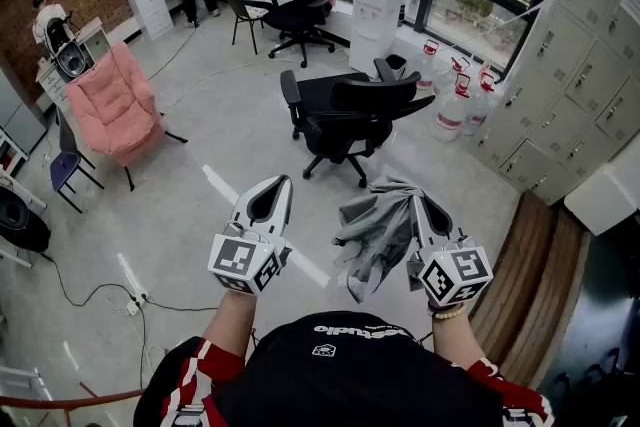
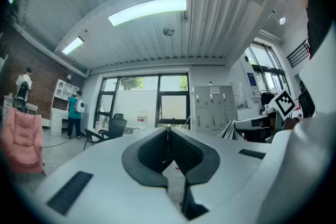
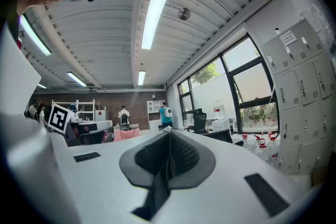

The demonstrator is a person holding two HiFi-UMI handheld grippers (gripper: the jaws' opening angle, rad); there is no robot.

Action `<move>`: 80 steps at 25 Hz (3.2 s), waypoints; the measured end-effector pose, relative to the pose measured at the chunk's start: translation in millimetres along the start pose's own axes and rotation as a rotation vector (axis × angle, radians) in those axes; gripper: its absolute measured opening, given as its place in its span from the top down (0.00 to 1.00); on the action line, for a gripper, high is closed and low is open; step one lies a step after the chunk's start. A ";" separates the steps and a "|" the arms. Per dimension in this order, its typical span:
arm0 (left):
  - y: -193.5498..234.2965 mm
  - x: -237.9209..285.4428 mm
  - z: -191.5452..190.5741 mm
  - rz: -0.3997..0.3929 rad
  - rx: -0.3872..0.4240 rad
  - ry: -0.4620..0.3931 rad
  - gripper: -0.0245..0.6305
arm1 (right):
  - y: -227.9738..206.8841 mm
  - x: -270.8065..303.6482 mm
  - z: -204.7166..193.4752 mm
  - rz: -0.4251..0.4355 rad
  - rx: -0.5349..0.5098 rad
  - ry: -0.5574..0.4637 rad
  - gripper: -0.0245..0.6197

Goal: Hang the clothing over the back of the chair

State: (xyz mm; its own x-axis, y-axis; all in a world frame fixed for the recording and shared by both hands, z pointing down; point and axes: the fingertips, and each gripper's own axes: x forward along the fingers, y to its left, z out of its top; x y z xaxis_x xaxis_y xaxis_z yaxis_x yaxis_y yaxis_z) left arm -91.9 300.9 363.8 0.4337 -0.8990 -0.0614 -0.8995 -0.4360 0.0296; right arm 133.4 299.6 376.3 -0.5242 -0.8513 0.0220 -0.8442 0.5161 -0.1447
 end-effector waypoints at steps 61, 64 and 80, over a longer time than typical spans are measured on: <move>109.8 237.9 -32.4 -0.034 -0.010 0.018 0.93 | -144.0 227.3 30.0 -0.007 0.024 -0.060 0.94; 109.3 259.0 -34.3 -0.028 -0.006 0.019 0.93 | -159.3 243.3 32.2 0.011 0.018 -0.061 0.94; 169.5 377.5 -53.9 -0.070 -0.020 0.063 0.93 | -224.3 349.1 36.4 -0.041 0.036 -0.042 0.94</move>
State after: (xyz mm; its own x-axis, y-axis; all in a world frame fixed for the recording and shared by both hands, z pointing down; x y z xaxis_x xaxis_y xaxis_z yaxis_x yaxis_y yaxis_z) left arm -77.7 -114.7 399.4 0.4982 -0.8670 -0.0008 -0.8661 -0.4977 0.0471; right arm 143.8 -116.8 380.4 -0.4832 -0.8754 -0.0123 -0.8600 0.4773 -0.1804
